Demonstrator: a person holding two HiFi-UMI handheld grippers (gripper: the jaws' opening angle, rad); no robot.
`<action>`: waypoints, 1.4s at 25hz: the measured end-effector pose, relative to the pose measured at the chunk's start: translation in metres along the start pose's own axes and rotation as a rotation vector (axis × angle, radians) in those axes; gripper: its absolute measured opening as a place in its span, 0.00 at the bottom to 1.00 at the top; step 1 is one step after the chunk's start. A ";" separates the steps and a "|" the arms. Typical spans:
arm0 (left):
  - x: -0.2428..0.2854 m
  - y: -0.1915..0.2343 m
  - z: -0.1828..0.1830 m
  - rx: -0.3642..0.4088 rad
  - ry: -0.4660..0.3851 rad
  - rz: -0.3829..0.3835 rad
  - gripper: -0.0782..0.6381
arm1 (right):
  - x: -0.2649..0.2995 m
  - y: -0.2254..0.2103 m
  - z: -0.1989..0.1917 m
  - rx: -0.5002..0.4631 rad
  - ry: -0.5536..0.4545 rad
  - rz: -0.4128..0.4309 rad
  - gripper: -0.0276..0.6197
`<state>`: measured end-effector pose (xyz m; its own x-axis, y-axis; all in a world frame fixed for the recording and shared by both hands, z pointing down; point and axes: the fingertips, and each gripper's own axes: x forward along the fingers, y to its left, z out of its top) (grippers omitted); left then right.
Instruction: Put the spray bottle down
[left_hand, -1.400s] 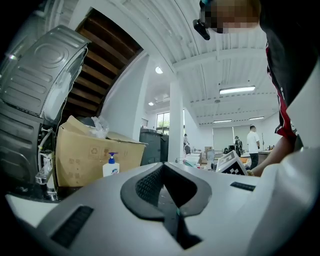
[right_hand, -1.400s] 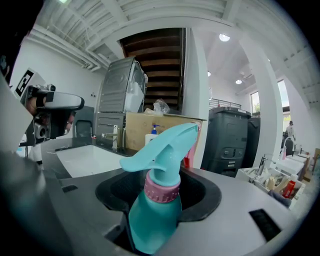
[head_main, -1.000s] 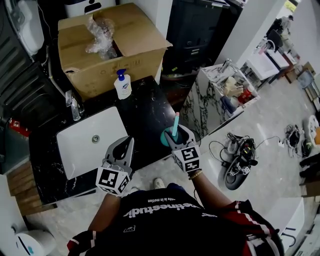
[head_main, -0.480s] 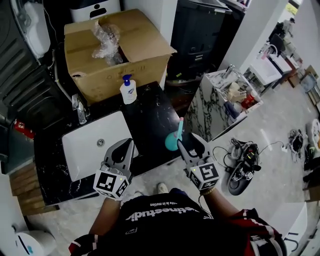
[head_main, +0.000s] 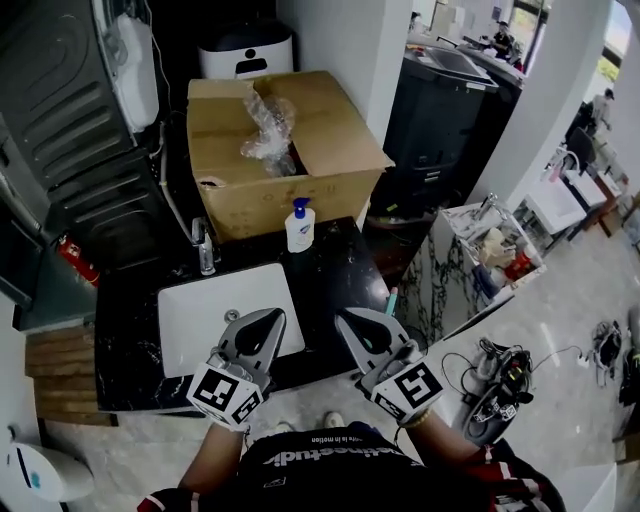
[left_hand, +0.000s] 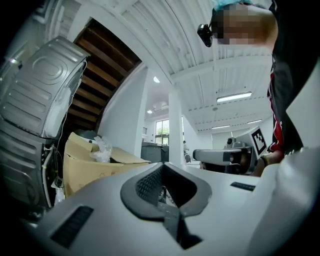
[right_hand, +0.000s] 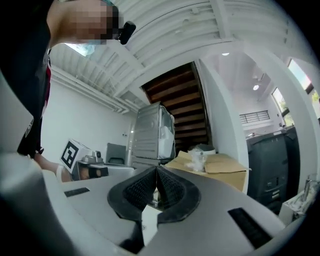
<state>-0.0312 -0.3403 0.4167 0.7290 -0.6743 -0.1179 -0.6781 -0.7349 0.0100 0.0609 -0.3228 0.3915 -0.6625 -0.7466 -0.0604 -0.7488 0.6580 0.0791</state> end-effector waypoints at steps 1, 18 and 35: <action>-0.004 0.003 0.003 0.003 -0.004 0.008 0.13 | 0.006 0.005 0.003 0.000 -0.005 0.018 0.10; -0.043 0.027 0.007 0.000 -0.009 0.093 0.13 | 0.037 0.056 0.007 -0.015 0.031 0.182 0.10; -0.040 0.025 0.015 -0.005 -0.020 0.070 0.13 | 0.037 0.052 0.012 -0.016 0.034 0.156 0.10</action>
<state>-0.0787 -0.3311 0.4063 0.6780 -0.7223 -0.1365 -0.7267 -0.6866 0.0235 -0.0026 -0.3147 0.3812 -0.7697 -0.6383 -0.0125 -0.6360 0.7650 0.1009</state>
